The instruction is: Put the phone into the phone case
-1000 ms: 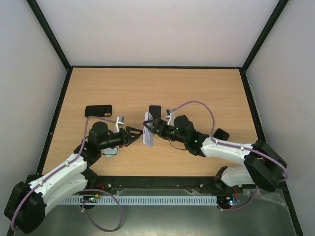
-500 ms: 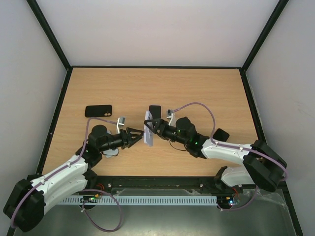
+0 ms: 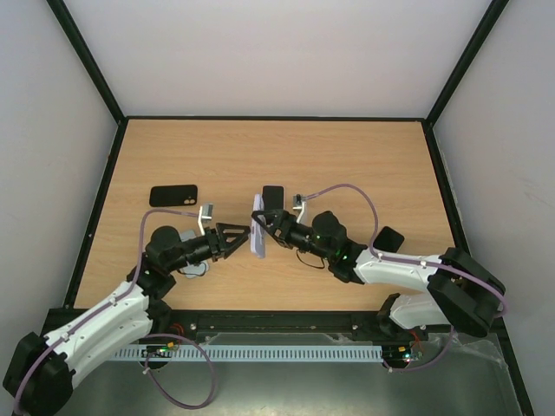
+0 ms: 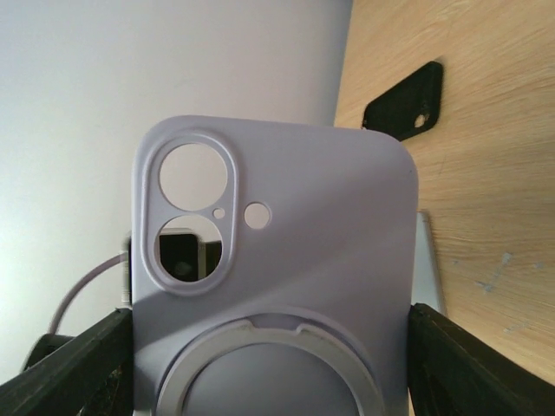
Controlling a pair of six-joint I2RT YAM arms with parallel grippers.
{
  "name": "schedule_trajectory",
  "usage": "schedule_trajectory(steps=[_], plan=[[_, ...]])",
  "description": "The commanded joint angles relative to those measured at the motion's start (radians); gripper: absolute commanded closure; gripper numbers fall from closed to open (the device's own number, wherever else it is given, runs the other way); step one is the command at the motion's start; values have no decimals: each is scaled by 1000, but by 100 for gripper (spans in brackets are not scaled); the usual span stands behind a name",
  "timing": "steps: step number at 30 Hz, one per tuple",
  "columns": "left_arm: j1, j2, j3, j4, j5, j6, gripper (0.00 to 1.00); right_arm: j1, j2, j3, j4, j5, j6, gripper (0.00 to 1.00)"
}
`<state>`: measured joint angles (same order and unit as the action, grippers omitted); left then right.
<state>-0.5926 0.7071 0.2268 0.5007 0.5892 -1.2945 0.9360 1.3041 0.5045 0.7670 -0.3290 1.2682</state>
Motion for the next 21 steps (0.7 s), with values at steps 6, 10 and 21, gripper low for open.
schedule_trajectory(steps=[6, 10, 21], plan=[[-6, -83, 2, 31, -40, -19, 36, 15, -25, -36, -1, 54, 7, 35], [-8, -50, -2, 54, -23, -18, 40, 26, -20, -30, 14, 53, 13, 35], [-43, 20, 0, 119, -12, -19, 68, 43, 14, -2, 32, 52, 17, 35]])
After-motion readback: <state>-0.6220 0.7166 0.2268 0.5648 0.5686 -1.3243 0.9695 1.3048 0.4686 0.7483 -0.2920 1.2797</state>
